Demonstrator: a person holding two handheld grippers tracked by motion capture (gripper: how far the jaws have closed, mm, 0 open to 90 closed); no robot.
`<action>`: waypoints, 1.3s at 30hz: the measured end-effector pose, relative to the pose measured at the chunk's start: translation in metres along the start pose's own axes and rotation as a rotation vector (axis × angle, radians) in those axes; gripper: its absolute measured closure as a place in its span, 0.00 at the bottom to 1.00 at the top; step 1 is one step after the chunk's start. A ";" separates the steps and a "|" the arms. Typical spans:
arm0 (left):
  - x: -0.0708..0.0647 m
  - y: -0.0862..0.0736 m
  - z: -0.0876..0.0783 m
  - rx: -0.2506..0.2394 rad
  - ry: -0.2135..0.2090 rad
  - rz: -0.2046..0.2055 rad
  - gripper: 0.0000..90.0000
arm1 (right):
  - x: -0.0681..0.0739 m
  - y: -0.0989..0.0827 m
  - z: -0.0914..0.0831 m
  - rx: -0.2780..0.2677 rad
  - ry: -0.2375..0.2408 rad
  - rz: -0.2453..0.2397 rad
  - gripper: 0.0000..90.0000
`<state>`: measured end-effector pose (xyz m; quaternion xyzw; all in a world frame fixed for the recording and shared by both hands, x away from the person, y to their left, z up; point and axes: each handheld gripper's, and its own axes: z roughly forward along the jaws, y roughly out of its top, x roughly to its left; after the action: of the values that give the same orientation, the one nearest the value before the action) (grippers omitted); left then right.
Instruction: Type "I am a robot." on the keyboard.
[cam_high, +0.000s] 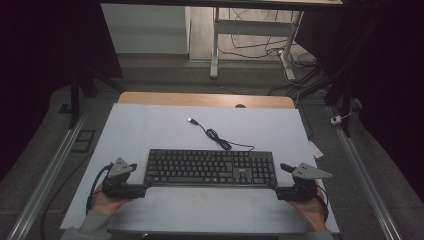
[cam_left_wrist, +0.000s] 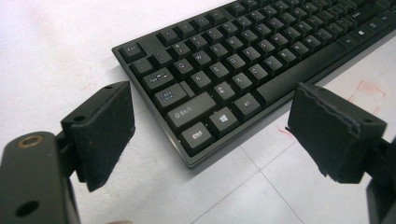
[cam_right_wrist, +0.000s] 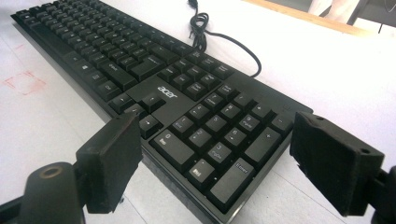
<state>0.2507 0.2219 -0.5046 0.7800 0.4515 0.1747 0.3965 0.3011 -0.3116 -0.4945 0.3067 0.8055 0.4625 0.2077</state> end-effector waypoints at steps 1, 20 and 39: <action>0.001 0.000 -0.001 -0.001 -0.003 -0.007 0.17 | -0.001 0.000 0.000 -0.005 -0.002 0.006 0.19; 0.003 0.007 0.006 0.018 -0.004 -0.010 0.12 | -0.002 -0.004 -0.002 -0.001 -0.023 0.036 0.23; 0.006 0.008 0.002 -0.051 0.006 -0.027 0.17 | 0.009 0.012 0.013 -0.022 0.009 0.027 0.28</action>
<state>0.2598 0.2236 -0.4996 0.7629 0.4587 0.1832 0.4171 0.3066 -0.2929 -0.4914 0.3133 0.7969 0.4756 0.2014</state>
